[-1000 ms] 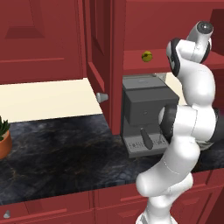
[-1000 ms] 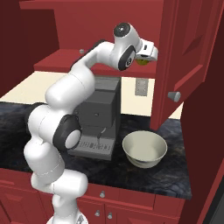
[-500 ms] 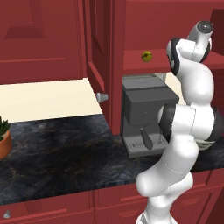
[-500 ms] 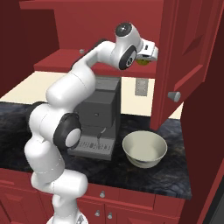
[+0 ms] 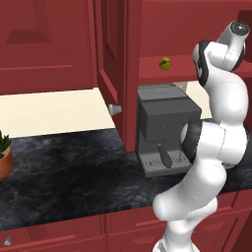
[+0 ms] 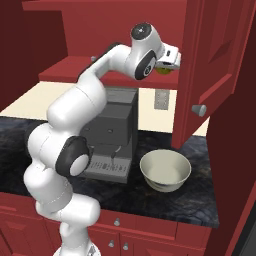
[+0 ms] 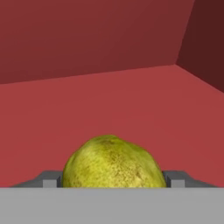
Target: Open the cabinet. Pick the pear and pear from the cabinet and place them into the bowl. Then close the cabinet.
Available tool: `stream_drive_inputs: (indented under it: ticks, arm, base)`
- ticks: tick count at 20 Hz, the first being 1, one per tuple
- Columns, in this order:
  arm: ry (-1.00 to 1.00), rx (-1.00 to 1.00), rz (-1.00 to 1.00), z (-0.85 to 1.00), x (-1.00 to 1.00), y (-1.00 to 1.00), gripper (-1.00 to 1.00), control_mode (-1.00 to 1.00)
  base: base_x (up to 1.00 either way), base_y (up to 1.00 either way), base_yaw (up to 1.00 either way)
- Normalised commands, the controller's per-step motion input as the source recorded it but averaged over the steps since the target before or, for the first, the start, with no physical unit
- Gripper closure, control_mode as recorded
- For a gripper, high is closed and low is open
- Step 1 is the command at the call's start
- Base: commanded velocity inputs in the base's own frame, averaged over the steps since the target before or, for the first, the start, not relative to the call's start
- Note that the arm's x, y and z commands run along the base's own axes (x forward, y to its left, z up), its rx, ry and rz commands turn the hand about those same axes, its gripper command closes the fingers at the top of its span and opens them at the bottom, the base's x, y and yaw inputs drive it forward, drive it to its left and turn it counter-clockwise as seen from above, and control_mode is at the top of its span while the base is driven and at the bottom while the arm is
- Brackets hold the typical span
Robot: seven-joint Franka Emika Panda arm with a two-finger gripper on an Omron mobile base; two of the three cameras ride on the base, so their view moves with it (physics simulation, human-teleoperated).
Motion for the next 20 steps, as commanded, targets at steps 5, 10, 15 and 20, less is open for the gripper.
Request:
stream_drive_inputs:
  ticks: [5, 10, 15, 20]
  arm:
    - [-0.08, 0.00, 0.00, 0.12, -0.80, 0.00, 1.00, -1.00]
    - [-0.02, 0.00, 0.00, 0.00, -0.90, 0.00, 1.00, -1.00]
    - [0.03, 0.00, 0.00, 0.00, -0.82, 0.00, 1.00, -1.00]
    - [0.22, -0.02, 0.00, -0.05, -0.44, 0.00, 1.00, -1.00]
  base:
    - [0.00, 0.00, 0.00]
    - [0.00, 0.00, 0.00]
    - [0.00, 0.00, 0.00]
    - [0.00, 0.00, 0.00]
